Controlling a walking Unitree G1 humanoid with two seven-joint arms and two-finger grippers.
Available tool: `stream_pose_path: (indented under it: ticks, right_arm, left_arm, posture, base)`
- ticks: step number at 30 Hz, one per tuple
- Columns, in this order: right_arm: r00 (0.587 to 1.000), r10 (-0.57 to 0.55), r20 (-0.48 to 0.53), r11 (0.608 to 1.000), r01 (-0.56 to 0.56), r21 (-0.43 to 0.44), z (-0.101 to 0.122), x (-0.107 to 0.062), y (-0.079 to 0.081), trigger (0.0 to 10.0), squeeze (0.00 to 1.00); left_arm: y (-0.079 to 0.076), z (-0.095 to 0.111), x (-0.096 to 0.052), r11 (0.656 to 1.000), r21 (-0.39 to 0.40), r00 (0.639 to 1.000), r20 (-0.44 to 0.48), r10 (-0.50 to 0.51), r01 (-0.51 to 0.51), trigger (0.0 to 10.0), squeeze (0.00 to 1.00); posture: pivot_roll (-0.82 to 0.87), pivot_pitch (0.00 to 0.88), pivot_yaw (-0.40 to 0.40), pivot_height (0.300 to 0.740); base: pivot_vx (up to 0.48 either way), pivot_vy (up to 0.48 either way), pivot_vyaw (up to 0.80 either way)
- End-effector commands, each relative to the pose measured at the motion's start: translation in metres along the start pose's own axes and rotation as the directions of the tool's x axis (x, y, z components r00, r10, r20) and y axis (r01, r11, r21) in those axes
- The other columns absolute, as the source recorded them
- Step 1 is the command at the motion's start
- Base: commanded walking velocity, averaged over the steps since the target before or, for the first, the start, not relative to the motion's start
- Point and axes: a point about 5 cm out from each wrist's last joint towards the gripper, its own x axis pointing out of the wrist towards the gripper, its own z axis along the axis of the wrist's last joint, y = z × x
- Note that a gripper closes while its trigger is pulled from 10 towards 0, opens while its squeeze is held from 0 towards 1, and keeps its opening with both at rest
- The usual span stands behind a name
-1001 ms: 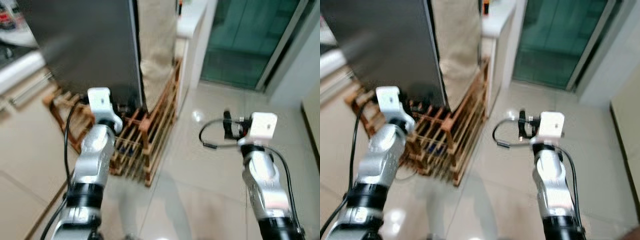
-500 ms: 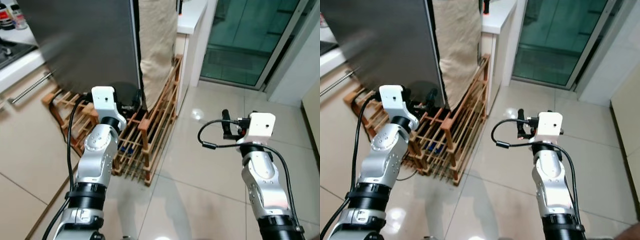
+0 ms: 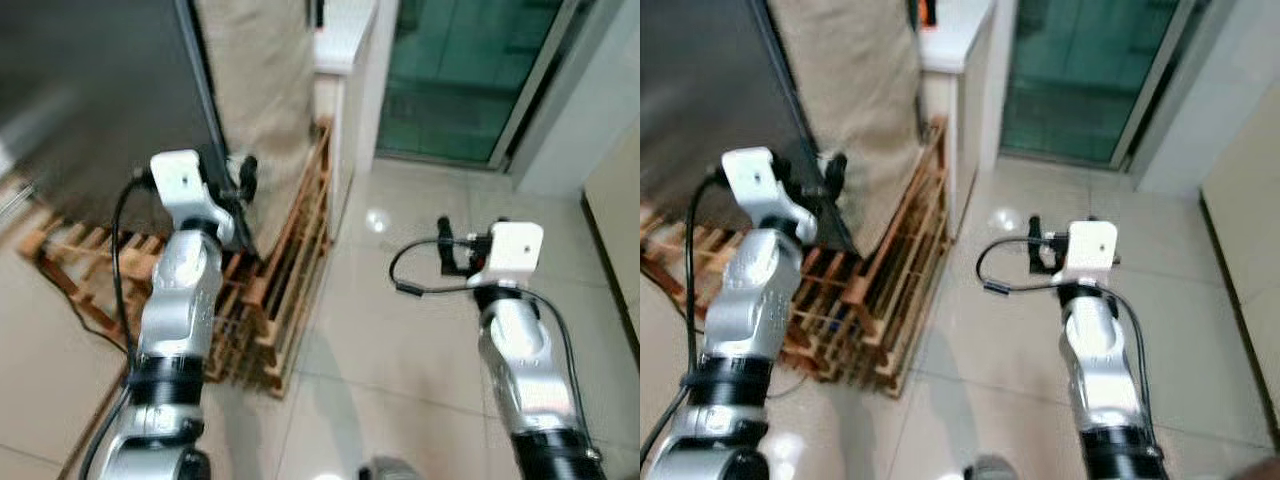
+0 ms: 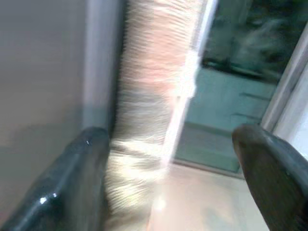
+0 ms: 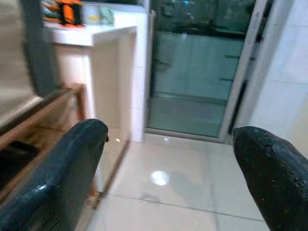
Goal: Restocking fridge
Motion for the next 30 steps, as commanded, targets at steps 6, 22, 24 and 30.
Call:
stream_pose_path:
  ticks: [6,22,24,30]
  right_arm:
    - [0.999,0.029,0.020,0.999,-0.030,0.017,0.004,0.002,0.011,10.0,1.00]
    - [1.000,0.023,0.017,1.000,-0.023,0.017,0.003,0.002,0.011,10.0,1.00]
    - [1.000,0.021,0.015,1.000,-0.021,0.017,0.002,0.001,0.011,10.0,1.00]
    - [1.000,0.012,0.015,1.000,-0.012,0.011,0.003,0.000,0.008,10.0,1.00]
  left_arm:
    - [-0.005,0.024,0.012,0.999,0.013,0.999,0.031,-0.043,0.042,10.0,0.00]
    - [-0.048,0.026,0.041,0.985,-0.020,0.984,-0.047,-0.174,0.173,10.0,0.00]
    - [-0.043,0.021,0.045,0.992,-0.048,0.989,-0.086,-0.122,0.118,10.0,0.00]
    - [-0.033,0.017,0.049,0.999,-0.043,0.994,-0.105,-0.022,0.017,10.0,0.00]
  posture:
    - [-0.16,0.000,0.039,0.740]
    - [-0.18,0.000,0.045,0.740]
    - [-0.18,0.000,0.047,0.740]
    - [-0.20,0.000,0.050,0.740]
  base:
    - [0.000,0.000,0.00]
    - [0.000,0.000,0.00]
    - [0.000,0.000,0.00]
    - [0.000,0.000,0.00]
